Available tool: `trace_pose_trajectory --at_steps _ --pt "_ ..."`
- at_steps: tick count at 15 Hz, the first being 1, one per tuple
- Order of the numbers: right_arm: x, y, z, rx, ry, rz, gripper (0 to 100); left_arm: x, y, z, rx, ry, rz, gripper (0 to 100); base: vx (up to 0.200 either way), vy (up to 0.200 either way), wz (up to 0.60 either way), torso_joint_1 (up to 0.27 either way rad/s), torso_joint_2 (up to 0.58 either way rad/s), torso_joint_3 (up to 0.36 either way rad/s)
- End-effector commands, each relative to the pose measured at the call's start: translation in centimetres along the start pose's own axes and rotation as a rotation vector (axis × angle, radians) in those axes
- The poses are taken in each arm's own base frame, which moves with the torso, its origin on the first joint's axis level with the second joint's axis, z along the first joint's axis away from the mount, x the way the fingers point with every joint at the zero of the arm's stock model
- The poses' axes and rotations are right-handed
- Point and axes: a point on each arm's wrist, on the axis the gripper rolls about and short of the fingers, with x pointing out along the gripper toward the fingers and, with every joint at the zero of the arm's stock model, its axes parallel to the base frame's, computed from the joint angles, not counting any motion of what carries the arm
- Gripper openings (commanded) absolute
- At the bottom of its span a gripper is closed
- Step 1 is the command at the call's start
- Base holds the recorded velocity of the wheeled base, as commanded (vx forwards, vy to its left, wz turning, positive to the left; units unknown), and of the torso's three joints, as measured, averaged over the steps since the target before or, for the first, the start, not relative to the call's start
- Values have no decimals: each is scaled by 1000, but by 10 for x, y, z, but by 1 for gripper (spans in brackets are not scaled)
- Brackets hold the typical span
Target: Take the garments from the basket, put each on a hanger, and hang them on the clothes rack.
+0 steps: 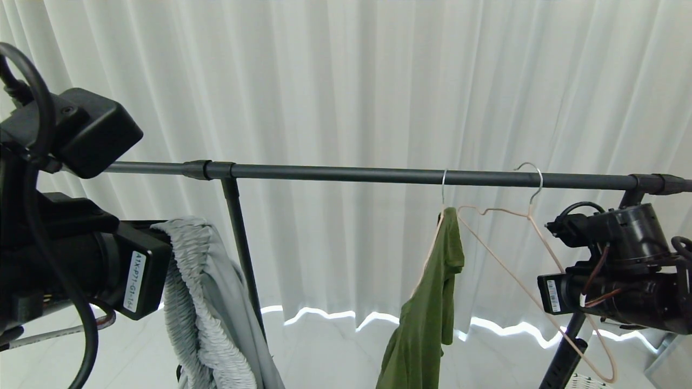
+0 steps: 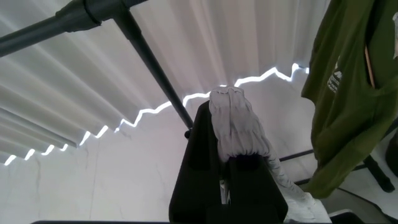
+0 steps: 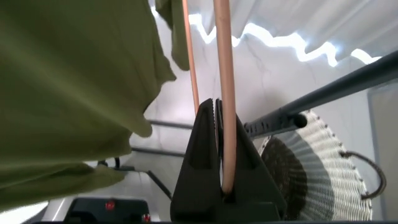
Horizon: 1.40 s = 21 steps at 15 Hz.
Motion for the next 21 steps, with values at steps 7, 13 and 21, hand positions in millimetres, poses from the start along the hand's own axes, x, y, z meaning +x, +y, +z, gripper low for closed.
trace_pose_trajectory --at_steps 7,13,21 --pt "-75 -23 -28 -40 -157 26 0 0 0 0 -1 -1 5 0 0 0 0 0 0 0" --pt "-96 -34 -60 -76 -150 29 0 0 0 0 2 1 5 0 -200 0 0 -2 6 3" --pt "-97 -34 -62 -111 -147 31 0 4 0 1 33 9 10 0 -200 0 0 1 3 3"
